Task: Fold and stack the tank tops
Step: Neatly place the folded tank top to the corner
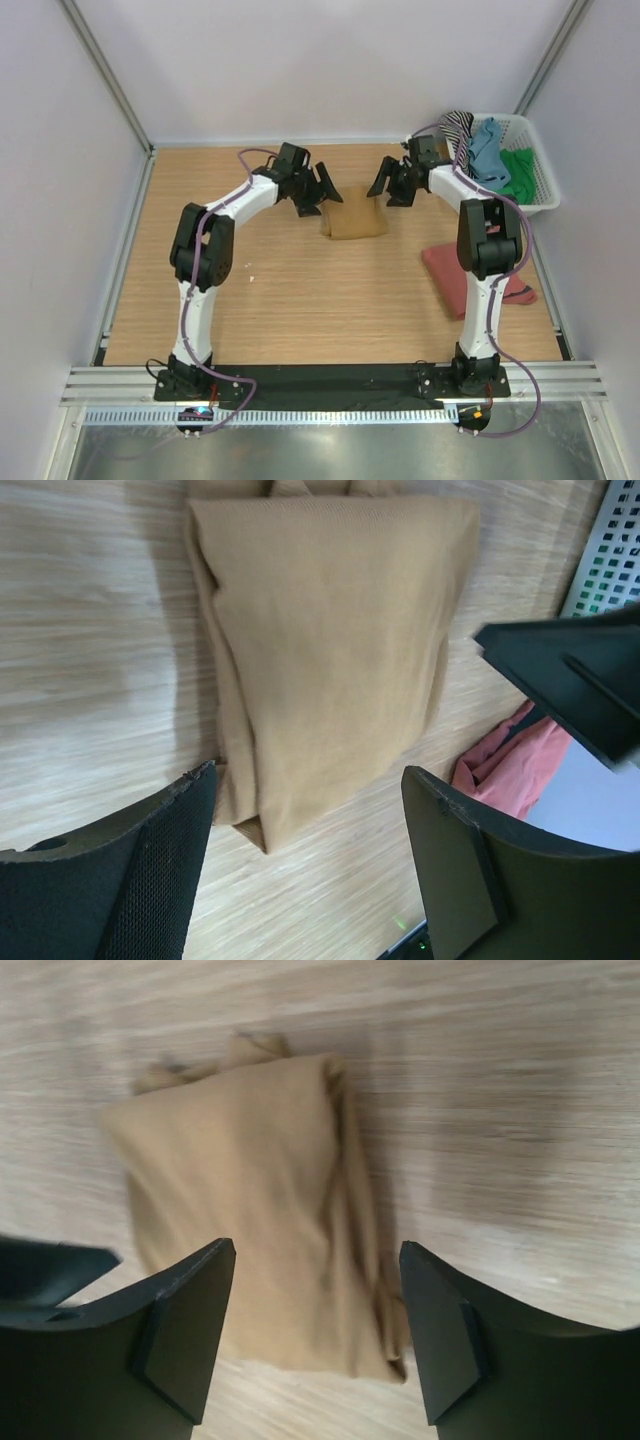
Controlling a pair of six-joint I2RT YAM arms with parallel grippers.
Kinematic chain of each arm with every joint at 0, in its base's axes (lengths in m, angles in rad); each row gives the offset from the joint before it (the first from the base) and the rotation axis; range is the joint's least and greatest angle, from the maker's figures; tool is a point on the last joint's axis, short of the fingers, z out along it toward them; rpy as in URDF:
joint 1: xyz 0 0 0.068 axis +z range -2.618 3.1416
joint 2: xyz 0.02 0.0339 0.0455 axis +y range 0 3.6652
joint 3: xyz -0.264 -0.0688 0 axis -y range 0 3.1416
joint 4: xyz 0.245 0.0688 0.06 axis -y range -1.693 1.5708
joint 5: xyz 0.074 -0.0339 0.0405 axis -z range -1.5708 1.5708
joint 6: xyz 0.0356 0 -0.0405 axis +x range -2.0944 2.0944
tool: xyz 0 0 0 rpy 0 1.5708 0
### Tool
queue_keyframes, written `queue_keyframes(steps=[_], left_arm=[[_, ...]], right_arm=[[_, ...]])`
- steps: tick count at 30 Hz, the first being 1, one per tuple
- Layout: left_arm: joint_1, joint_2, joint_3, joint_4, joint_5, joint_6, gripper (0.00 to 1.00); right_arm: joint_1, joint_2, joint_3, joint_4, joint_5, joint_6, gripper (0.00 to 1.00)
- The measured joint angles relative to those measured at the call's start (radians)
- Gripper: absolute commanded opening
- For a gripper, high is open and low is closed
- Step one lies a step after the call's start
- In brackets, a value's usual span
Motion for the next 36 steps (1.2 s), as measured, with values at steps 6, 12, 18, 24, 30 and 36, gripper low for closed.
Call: queue_keyframes(steps=[6, 12, 18, 24, 30, 36], left_arm=[[-0.024, 0.019, -0.003, 0.018, -0.01, -0.027, 0.75], [-0.021, 0.069, -0.015, 0.025, -0.017, -0.048, 0.73], [-0.021, 0.099, -0.012, 0.054, 0.005, -0.076, 0.66], [-0.024, 0.139, 0.014, 0.074, 0.017, -0.094, 0.36], [-0.029, 0.18, 0.05, 0.079, 0.043, -0.076, 0.0], [-0.053, 0.195, 0.087, 0.061, 0.073, -0.024, 0.0]], right_arm=[[-0.004, 0.086, 0.038, -0.035, 0.028, -0.018, 0.77], [0.005, 0.101, 0.05, -0.045, 0.034, -0.036, 0.68], [0.048, 0.111, 0.066, -0.062, 0.07, -0.044, 0.58], [0.082, 0.122, 0.069, -0.069, 0.081, -0.05, 0.27], [0.079, 0.071, -0.032, 0.002, 0.068, -0.024, 0.06], [0.08, -0.092, -0.238, 0.043, 0.089, 0.015, 0.01]])
